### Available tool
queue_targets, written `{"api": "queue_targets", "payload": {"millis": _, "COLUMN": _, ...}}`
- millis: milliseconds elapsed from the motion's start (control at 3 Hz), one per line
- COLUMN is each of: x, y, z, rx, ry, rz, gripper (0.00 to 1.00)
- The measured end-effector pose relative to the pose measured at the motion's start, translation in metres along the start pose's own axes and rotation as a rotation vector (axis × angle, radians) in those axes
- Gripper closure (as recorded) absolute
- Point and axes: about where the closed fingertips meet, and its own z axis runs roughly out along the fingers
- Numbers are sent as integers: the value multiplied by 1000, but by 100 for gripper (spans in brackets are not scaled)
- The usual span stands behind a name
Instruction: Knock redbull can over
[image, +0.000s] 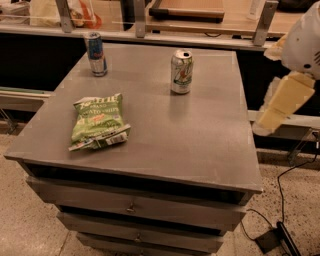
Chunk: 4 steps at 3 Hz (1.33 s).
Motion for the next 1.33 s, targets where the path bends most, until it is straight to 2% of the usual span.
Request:
{"api": "queue_targets", "payload": {"millis": 333, "x": -37, "y": -18, "z": 18, "rx": -5, "ry": -170, "rz": 128, "gripper": 0}}
{"api": "queue_targets", "payload": {"millis": 667, "x": -74, "y": -32, "z": 30, "rx": -19, "ry": -341, "rz": 189, "gripper": 0}}
{"api": "queue_targets", "payload": {"millis": 1000, "x": -87, "y": -33, "z": 27, "rx": -21, "ry": -386, "rz": 199, "gripper": 0}}
{"api": "queue_targets", "payload": {"millis": 1333, "x": -86, "y": -32, "z": 28, "rx": -21, "ry": -382, "rz": 202, "gripper": 0}}
